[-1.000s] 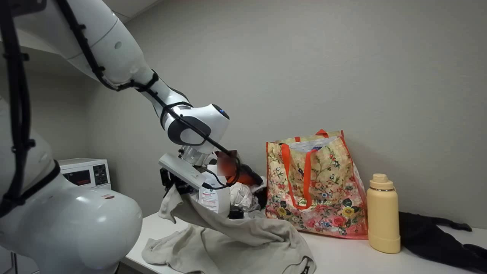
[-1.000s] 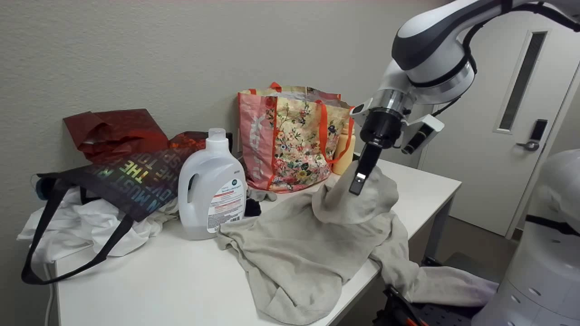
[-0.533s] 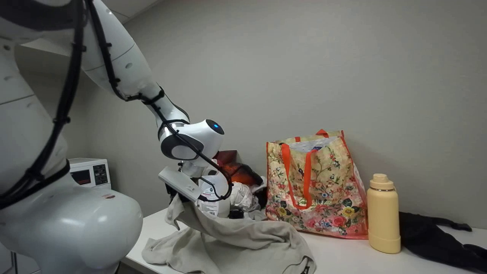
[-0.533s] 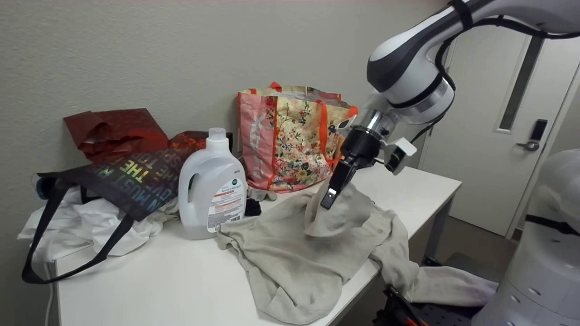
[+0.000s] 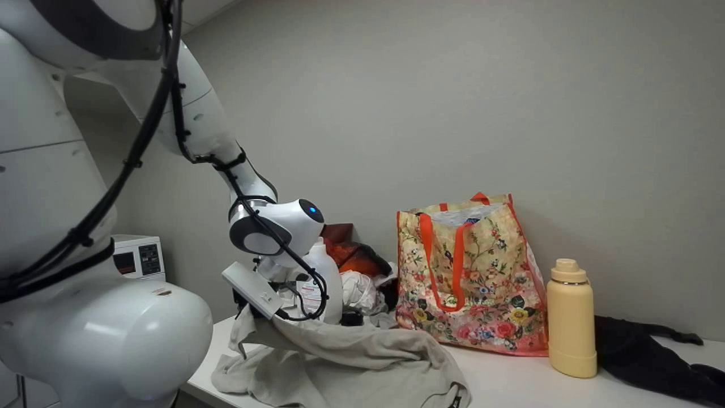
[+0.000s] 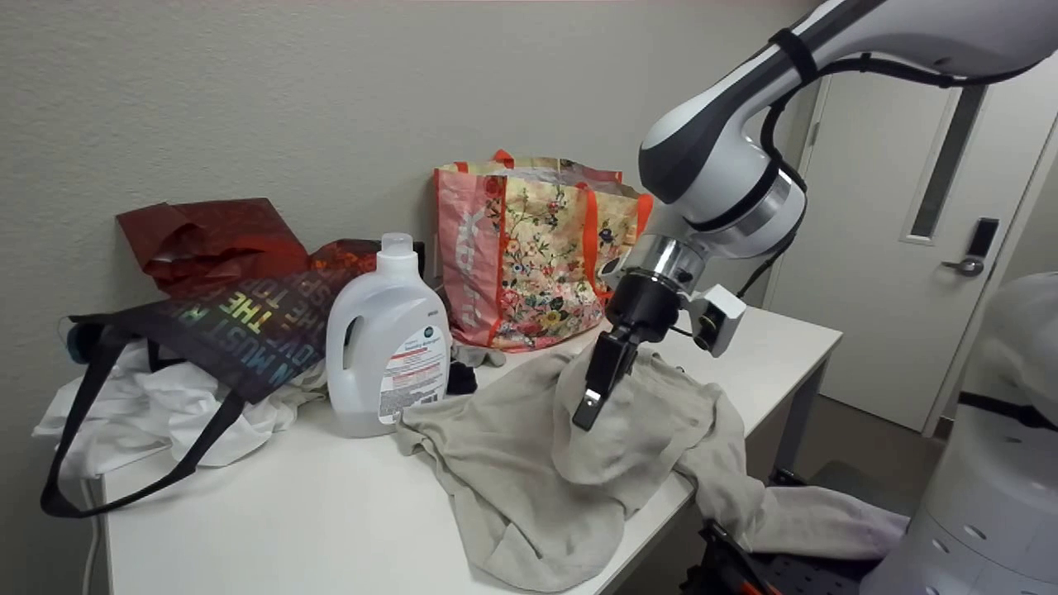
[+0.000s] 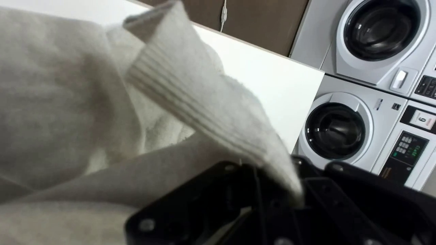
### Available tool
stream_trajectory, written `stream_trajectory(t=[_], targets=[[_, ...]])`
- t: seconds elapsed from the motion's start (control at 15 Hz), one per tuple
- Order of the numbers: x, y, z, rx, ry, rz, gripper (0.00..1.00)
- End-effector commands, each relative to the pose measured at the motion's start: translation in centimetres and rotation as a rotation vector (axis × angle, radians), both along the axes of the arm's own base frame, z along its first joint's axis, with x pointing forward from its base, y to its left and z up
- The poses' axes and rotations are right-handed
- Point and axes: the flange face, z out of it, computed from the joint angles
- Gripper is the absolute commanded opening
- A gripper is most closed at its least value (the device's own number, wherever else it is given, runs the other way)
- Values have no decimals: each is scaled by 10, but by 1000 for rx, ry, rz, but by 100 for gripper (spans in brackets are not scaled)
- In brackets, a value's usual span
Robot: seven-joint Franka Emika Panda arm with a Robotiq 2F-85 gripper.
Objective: Fold the shirt
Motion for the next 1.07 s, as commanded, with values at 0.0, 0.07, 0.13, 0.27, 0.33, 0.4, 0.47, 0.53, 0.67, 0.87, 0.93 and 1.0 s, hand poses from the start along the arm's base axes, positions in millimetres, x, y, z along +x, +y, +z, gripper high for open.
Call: stream_trajectory(t=[0.0, 0.07, 0.13, 0.27, 0.33, 0.4, 0.47, 0.53, 0.67, 0.87, 0.93, 1.0], targets=[[-5, 10, -11, 2, 25, -4, 23], [-6, 12, -13, -1, 27, 6, 29], [-7, 13, -14, -9, 26, 17, 36], [-6, 13, -14, -24, 22, 25, 50], [-4, 13, -13, -33, 17, 23, 58], [-2, 10, -10, -42, 10, 22, 65], [1, 8, -8, -49, 2, 23, 74], [4, 2, -6, -74, -10, 21, 81], [11, -14, 0, -131, -32, 19, 96], [20, -52, 5, -240, -43, -16, 100], [24, -65, 5, -271, -38, -30, 100], [27, -80, 3, -306, -27, -50, 100]])
